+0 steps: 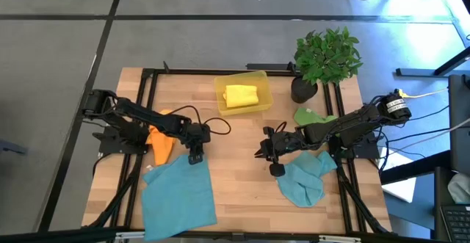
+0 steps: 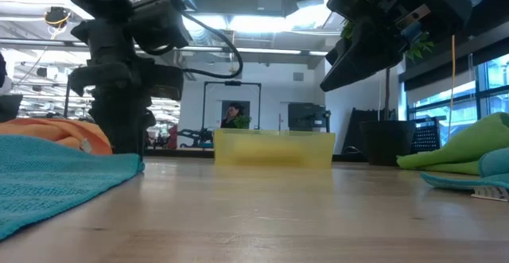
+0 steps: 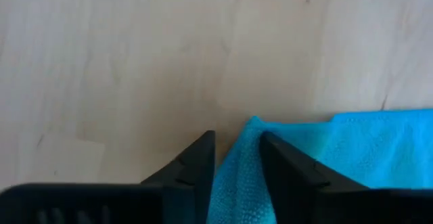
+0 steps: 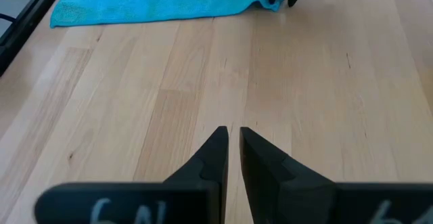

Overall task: Fold microfiber towels
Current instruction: Fold the left blue microfiber towel

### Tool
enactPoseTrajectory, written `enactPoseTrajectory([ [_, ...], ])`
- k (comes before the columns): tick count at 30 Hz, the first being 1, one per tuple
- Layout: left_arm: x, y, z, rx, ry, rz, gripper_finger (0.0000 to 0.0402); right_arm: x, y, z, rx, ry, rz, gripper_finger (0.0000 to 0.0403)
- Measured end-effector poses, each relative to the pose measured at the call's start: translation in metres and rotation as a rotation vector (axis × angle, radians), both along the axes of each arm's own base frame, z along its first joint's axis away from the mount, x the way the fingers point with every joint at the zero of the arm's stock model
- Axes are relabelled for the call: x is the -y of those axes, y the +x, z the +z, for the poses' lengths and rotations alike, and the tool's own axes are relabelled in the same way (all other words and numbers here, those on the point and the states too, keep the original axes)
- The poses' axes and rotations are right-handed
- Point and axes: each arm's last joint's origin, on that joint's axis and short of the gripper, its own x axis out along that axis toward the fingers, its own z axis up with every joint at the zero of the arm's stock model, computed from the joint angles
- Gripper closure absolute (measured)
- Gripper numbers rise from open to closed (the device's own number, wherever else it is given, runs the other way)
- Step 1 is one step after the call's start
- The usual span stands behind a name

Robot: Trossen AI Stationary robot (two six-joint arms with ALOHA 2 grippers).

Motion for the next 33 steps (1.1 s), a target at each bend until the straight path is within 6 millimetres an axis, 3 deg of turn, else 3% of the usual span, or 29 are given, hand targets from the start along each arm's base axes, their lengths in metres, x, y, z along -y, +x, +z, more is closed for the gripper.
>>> enactPoseTrajectory([
  [4, 0.005, -0.001, 0.0, 0.004, -0.003, -0.075, 0.0375, 0.0, 0.0, 0.0, 0.001, -0.004, 0.003, 0.0362],
  [6, 0.008, 0.0, 0.0, 0.003, -0.029, -0.111, 0.0393, 0.0, 0.0, 0.0, 0.001, -0.005, 0.005, 0.0362],
  [10, 0.014, 0.007, 0.014, 0.019, -0.029, -0.169, 0.04, 0.0, 0.0, 0.0, 0.005, -0.005, 0.005, 0.0362],
  [24, 0.013, 0.046, 0.104, 0.128, 0.311, -0.23, 0.0401, -0.001, 0.008, 0.009, 0.133, -0.002, -0.008, 0.0357],
  [29, 0.012, 0.054, 0.124, 0.181, 0.376, -0.227, 0.0401, -0.004, 0.015, 0.002, 0.141, 0.05, -0.038, 0.0317],
  [33, 0.012, 0.055, 0.128, 0.189, 0.397, -0.227, 0.0401, -0.007, 0.024, -0.02, 0.088, 0.111, -0.09, 0.0255],
])
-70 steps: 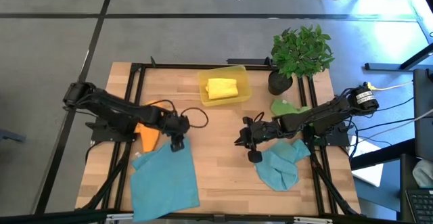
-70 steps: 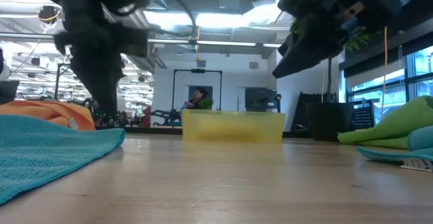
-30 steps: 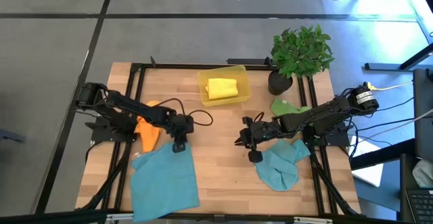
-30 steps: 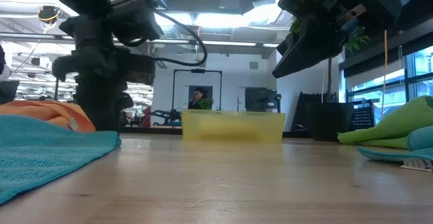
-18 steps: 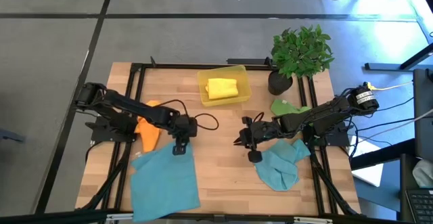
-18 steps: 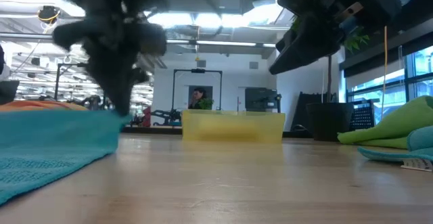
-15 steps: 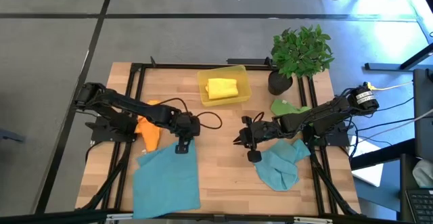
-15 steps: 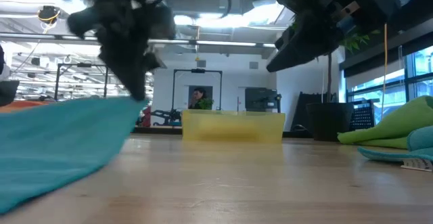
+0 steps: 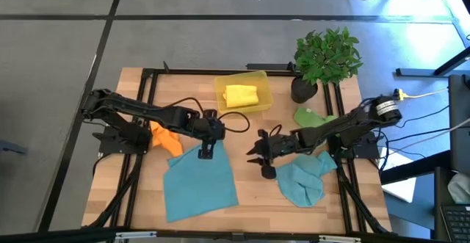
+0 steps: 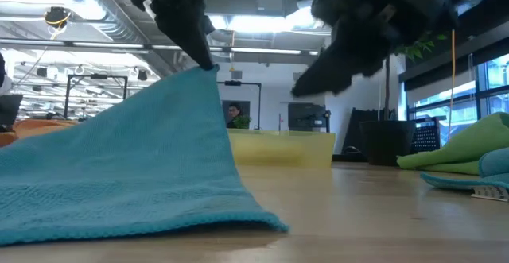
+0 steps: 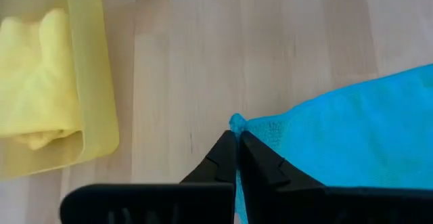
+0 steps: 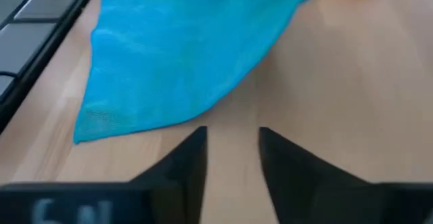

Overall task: Fold microfiber towels
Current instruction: Fold the left blue microfiber towel

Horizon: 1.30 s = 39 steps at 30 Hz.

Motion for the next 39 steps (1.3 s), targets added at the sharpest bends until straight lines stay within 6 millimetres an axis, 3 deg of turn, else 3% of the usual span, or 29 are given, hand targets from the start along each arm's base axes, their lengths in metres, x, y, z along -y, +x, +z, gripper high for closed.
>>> enactPoseTrajectory([
  [6, 0.002, 0.0, 0.0, 0.0, 0.015, 0.002, 0.0401, 0.01, 0.02, -0.036, -0.031, 0.178, -0.031, 0.0158],
  [10, 0.002, 0.0, 0.0, 0.0, 0.018, 0.003, 0.0401, 0.021, 0.031, -0.052, -0.007, 0.295, 0.011, 0.0129],
  [18, 0.001, 0.003, 0.003, 0.051, 0.046, 0.015, 0.0402, 0.021, 0.044, -0.071, -0.023, 0.344, 0.025, 0.0127],
  [27, -0.002, 0.006, 0.028, 0.14, 0.107, 0.068, 0.0401, 0.01, 0.059, -0.075, -0.041, 0.367, 0.035, 0.0127],
  [39, -0.003, 0.003, 0.033, 0.1, 0.131, 0.077, 0.0401, -0.015, 0.049, -0.08, -0.173, 0.422, 0.138, 0.0131],
])
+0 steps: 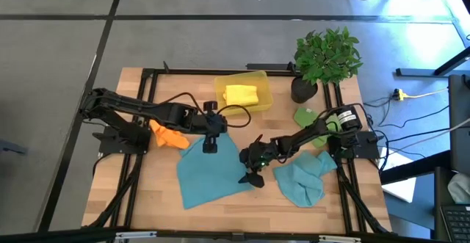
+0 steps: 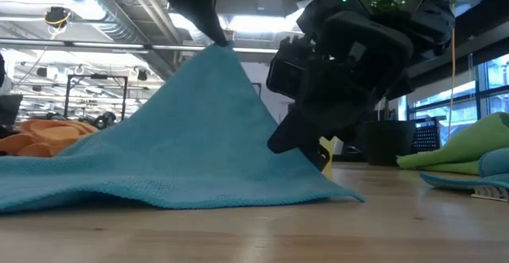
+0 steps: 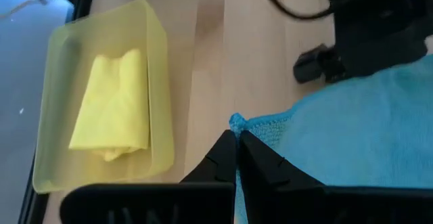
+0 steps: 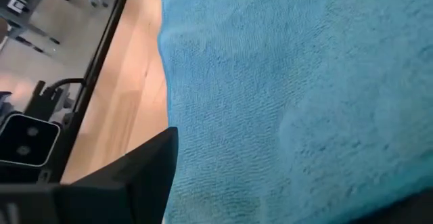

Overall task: Fold microfiber towels
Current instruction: Fold the left blue microfiber towel

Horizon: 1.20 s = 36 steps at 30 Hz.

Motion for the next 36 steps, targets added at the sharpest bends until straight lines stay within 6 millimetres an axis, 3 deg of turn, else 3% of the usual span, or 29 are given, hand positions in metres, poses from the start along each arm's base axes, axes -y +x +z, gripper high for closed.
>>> enactPoseTrajectory([
  [15, -0.001, -0.003, -0.002, -0.034, 0.006, 0.035, 0.0401, -0.025, -0.014, 0.0, -0.083, -0.013, 0.106, 0.0277],
  [24, -0.002, -0.007, -0.005, -0.07, -0.004, 0.058, 0.0401, -0.022, -0.027, 0.013, -0.162, -0.103, 0.108, 0.0318],
  [30, -0.003, -0.007, -0.005, -0.073, -0.004, 0.061, 0.0401, -0.019, -0.032, 0.019, -0.173, -0.172, 0.117, 0.0392],
  [36, -0.003, -0.007, -0.004, -0.068, -0.004, 0.062, 0.0401, -0.017, -0.036, 0.029, -0.171, -0.22, 0.107, 0.0399],
])
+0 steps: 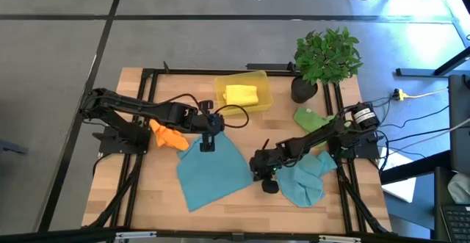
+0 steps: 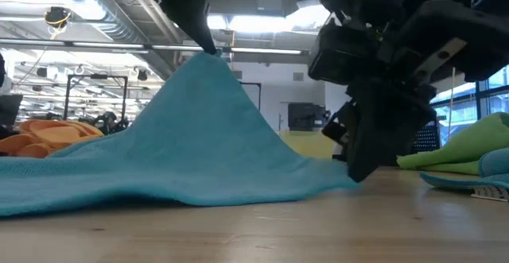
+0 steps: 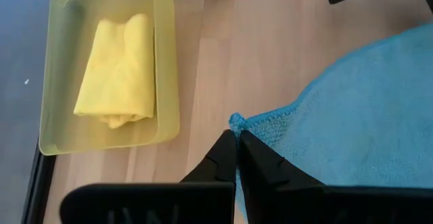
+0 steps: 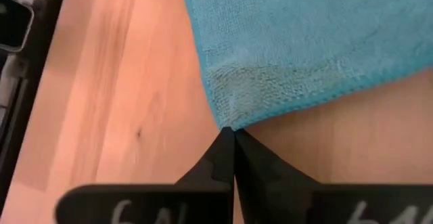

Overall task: Fold microfiber towels
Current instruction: Fold the left blue microfiber towel

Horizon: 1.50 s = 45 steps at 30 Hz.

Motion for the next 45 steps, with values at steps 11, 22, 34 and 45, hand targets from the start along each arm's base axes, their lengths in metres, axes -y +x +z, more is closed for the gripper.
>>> enactPoseTrajectory([
  [11, -0.001, 0.005, 0.028, 0.096, 0.052, 0.04, 0.0401, 0.01, -0.021, 0.041, -0.004, -0.138, -0.048, 0.0401],
  [22, -0.004, 0.008, 0.077, 0.244, 0.127, 0.093, 0.0401, 0.044, -0.069, 0.116, 0.108, -0.347, -0.243, 0.0402],
  [34, -0.016, -0.008, 0.078, 0.088, 0.228, 0.185, 0.0401, 0.092, -0.123, 0.183, 0.264, -0.453, -0.475, 0.0403],
  [45, -0.02, -0.017, 0.083, 0.062, 0.269, 0.195, 0.0401, 0.105, -0.121, 0.24, 0.331, -0.579, -0.499, 0.0403],
])
